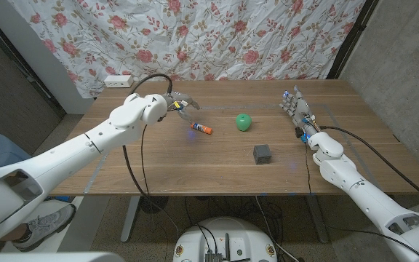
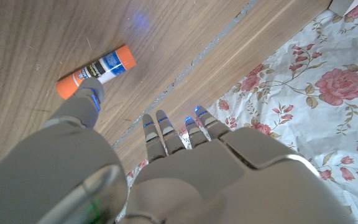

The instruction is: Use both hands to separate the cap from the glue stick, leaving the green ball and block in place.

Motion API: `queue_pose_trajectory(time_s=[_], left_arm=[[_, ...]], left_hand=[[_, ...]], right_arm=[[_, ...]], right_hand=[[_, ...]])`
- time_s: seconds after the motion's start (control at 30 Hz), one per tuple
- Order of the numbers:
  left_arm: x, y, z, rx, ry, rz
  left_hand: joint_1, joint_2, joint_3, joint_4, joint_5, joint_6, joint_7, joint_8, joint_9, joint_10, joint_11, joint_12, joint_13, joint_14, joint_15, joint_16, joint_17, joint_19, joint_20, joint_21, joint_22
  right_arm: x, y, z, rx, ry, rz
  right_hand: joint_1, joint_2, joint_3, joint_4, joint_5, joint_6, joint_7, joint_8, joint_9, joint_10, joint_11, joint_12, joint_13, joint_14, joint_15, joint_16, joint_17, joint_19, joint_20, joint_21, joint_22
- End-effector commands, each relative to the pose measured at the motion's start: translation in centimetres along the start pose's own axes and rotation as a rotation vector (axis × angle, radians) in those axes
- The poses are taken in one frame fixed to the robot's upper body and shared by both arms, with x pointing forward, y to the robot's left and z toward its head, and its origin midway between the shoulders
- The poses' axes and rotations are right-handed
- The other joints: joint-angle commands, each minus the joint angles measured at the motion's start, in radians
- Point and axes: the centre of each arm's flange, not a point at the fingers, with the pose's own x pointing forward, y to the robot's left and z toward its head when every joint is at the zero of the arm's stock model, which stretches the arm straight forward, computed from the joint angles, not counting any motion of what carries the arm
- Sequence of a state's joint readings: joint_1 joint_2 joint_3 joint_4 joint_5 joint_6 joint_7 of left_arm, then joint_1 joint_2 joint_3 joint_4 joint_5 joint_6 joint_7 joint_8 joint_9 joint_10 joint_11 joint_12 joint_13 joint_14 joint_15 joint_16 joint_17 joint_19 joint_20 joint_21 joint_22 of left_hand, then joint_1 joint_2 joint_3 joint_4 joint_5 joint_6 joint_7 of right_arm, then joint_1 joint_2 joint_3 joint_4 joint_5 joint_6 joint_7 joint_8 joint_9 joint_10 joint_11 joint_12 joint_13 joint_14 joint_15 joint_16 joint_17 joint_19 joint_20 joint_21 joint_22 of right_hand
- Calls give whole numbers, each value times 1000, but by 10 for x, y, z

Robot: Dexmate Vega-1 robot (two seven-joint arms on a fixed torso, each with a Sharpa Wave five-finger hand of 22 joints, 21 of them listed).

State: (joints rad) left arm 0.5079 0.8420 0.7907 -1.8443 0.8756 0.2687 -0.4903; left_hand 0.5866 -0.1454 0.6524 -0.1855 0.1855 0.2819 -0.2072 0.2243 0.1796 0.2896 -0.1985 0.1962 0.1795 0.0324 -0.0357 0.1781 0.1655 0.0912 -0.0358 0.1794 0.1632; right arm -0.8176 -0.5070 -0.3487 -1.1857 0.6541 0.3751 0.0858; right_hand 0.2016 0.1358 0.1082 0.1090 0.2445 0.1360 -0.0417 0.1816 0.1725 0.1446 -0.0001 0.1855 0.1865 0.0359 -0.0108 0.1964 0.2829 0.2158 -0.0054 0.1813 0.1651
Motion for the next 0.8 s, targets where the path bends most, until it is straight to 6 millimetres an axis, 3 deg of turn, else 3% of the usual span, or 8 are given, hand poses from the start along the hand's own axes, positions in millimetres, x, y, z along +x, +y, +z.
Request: queue_pose_trajectory(time_s=[0.03,0.43,0.8], left_arm=[[11,-6,14,34,34,-20],[20,-17,30,54,62,-10],[26,-29,39,61,49,-9]], left_hand=[[18,-1,-4,0,1,-9,-2,-5,2,12,-4,3,5,-4,-80,-1,3,-4,-24,1,2],[44,-11,-16,0,-3,-9,-7,-4,3,20,-14,2,6,12,-69,4,3,-13,1,-1,2],[76,-16,-26,-1,-8,12,-3,8,5,50,-17,7,7,45,-69,11,3,-6,7,3,1]], right_arm=[[5,2,-1,3,5,-4],[7,4,-2,10,0,-14],[8,4,-1,10,-1,-20]], right_hand=[[-3,3,6,4,6,6,-2,5,2,5,3,7,1,1,1,5,0,8,2,7,2],[-4,4,9,3,6,8,-3,6,3,5,1,7,1,2,3,6,-3,8,3,7,2],[-6,5,12,3,6,10,-5,6,3,6,-1,8,1,2,3,6,-6,8,5,6,2]])
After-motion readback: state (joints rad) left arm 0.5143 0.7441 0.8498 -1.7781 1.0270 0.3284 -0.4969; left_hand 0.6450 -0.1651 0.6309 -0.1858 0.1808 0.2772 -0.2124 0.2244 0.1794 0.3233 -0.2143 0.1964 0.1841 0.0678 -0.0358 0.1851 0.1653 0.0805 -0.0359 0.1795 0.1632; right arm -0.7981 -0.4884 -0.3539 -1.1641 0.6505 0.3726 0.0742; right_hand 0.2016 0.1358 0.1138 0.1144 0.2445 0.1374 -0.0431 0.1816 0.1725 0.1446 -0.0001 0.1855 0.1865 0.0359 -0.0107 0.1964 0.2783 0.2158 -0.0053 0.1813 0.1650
